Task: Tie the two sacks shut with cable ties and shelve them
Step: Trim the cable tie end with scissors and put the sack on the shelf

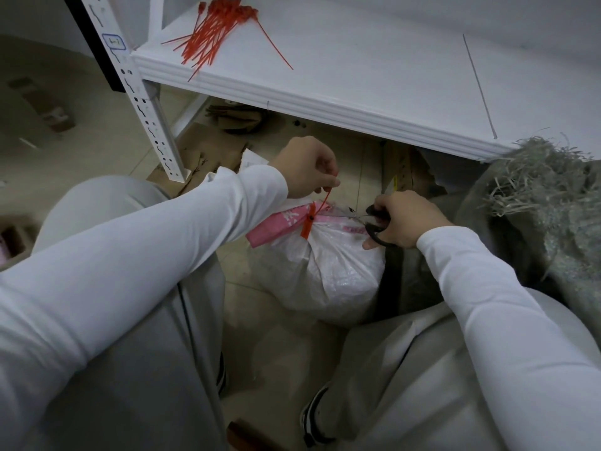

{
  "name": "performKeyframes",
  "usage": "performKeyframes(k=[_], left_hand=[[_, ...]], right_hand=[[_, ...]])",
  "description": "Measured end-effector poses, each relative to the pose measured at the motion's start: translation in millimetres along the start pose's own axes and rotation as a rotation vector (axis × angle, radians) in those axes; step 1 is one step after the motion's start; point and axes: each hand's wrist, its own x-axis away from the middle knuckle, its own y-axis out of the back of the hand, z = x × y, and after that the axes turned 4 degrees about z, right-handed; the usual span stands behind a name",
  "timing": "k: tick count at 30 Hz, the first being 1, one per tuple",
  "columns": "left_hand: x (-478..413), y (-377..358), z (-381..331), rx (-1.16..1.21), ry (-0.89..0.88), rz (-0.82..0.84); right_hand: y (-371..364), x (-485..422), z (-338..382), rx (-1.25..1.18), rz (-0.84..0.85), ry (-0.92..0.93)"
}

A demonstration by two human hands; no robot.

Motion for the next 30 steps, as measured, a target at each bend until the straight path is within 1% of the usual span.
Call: performKeyframes(k=[3,8,13,19,22,26,30], left_hand=[[0.2,-3.2,-0.8,-0.023,-0.040,0.006],[-1.3,-5.7,1.1,-0.062,-0.076,0.014],[-0.5,-7.9,1.7,-0.094,-0.106,0.031],[-0.6,-7.1,2.7,-0.103,-0.117,0.041],[-0.3,-4.9,2.5,-0.100,-0.104,0.069],[-0.1,3.4,1.4,-0.086,-0.094,0.074],[-2.0,9.0,2.4,-0.099,-0.052,0.063]], right_hand=[[-4.7,-3.9,6.9,0.067,-0.028,0.034],[-9.9,-7.6,15.4,0.080,-0.078,0.082],[-19.7,-11.3,21.0,0.102,-0.062,0.120],[-27.5,-15.9,22.0,0.145,-0.030,0.098],[-28.6,-16.2,21.5,0.080,-0.021,0.066],[-32.7,-14.9,23.9,0.030,0.034,0.028],[-35.5,-14.6,25.6,-0.118,0.101,-0.038]])
